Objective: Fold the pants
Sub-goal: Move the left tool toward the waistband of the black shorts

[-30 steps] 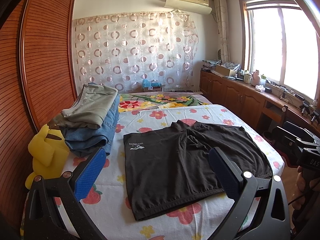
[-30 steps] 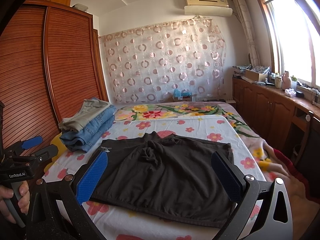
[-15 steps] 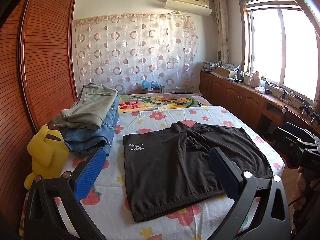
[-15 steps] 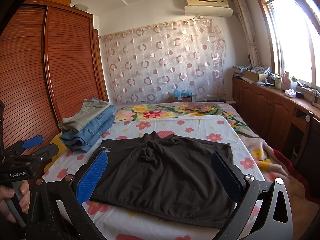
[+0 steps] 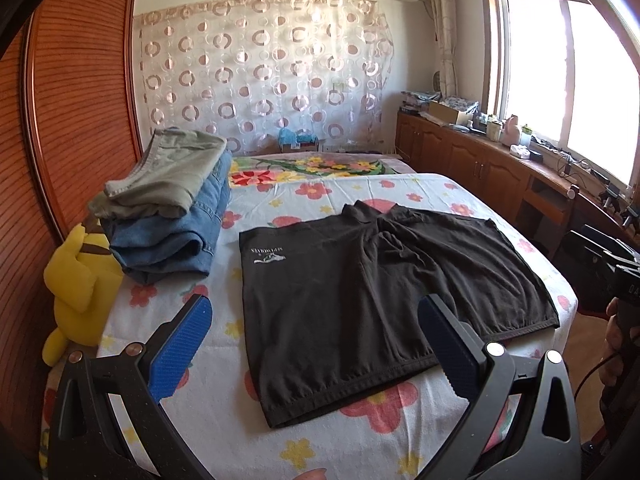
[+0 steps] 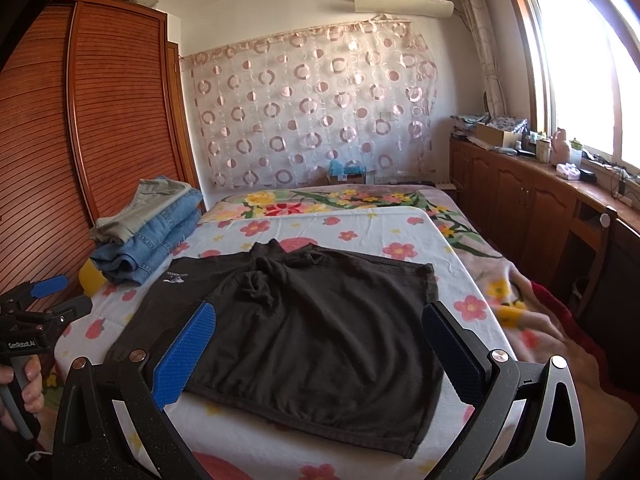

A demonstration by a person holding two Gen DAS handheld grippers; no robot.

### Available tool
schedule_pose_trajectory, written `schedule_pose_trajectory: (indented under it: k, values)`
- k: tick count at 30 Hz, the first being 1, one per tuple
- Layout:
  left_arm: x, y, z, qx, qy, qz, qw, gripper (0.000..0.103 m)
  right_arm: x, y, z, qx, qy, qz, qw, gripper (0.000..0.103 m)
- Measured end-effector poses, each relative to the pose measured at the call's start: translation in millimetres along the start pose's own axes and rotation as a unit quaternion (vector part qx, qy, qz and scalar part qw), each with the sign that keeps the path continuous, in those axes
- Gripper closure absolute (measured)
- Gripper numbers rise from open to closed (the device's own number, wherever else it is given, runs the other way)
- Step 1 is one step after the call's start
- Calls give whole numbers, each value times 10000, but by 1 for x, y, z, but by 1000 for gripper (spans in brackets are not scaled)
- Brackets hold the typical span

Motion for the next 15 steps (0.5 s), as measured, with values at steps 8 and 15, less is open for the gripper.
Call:
schedule_pose_trajectory:
  k: [8,15]
  values:
    - [10,-10,8,76,105,151,9998,0,6,-5,-10,89,27,209,9997,0]
    - [26,-23,18,66,136,362,9992,0,13,-12,-19,169,-11,502,9986,0]
Point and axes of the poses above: each gripper's, at about its wrist camera, not at the fingertips, and y roughly against the way its jaws point, z to its left, x to its underside, the point moved 7 cm from there along -y, roughly the way its jaws point, and after that the axes turned 2 degrees about -z, right-handed, at the moved point
